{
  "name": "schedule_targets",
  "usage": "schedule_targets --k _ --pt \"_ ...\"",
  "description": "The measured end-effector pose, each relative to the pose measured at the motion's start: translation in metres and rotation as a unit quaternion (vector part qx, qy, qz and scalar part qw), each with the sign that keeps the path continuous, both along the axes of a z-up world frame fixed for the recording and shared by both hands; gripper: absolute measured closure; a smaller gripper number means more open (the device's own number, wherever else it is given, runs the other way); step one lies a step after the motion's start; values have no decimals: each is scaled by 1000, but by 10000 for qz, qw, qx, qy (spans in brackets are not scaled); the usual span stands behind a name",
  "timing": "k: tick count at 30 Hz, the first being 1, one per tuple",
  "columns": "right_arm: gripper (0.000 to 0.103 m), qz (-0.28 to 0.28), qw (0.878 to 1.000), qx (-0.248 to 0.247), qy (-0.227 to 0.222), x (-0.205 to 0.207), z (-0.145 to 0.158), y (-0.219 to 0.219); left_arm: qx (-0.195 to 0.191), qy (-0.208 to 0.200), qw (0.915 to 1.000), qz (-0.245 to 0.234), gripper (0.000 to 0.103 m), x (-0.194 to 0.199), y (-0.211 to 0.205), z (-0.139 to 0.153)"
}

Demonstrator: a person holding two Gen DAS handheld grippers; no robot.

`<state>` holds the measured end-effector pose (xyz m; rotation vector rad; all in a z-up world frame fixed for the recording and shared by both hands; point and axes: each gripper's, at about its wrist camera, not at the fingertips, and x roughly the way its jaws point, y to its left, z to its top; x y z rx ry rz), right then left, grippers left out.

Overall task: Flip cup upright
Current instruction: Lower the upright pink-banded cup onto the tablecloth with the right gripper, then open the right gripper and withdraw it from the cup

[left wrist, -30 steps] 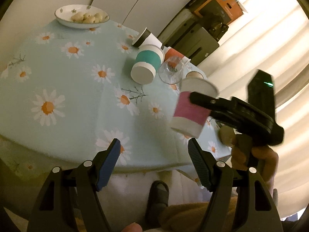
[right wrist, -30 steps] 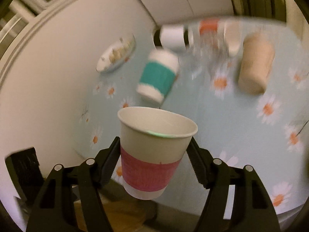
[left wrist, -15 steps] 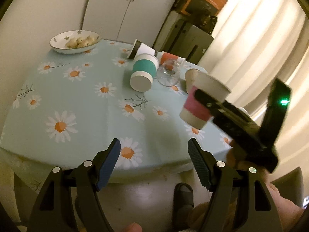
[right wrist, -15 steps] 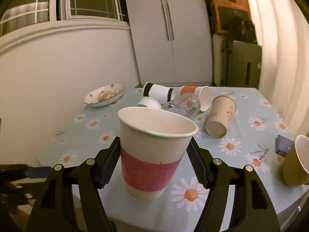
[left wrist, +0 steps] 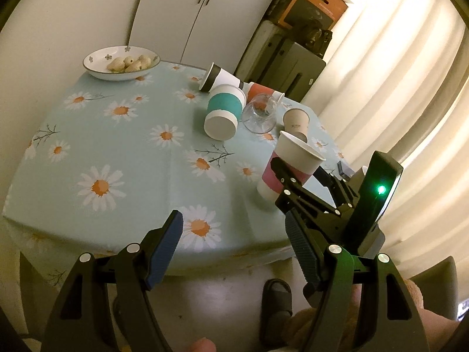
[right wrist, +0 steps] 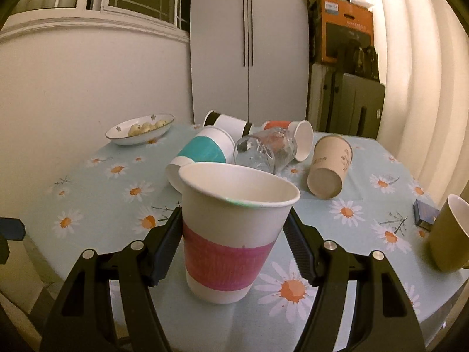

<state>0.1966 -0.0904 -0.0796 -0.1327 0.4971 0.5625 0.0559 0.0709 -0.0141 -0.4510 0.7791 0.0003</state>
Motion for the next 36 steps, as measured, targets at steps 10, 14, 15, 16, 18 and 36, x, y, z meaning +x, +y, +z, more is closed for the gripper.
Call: schedule_targets --k 10,14,15,16,18,36 --pt "35 148 9998 -85 65 -3 -6 2 7 37 9999 -94 33 1 -2 -1" --pt "35 141 9997 -23 189 -1 -6 0 15 61 9999 -117 33 2 -3 -2" --pt "34 142 9997 -11 206 -1 -6 0 21 61 9999 -126 33 2 -4 -2" --pt "33 155 9996 -11 221 -1 -5 0 28 64 9999 -135 33 2 -4 -2" --pt "28 169 9996 1 232 -1 -5 -1 47 69 9999 -149 33 2 -4 -2" --pt "11 282 9987 423 -69 -35 49 -38 -208 -414 9987 -199 33 -12 1 10"
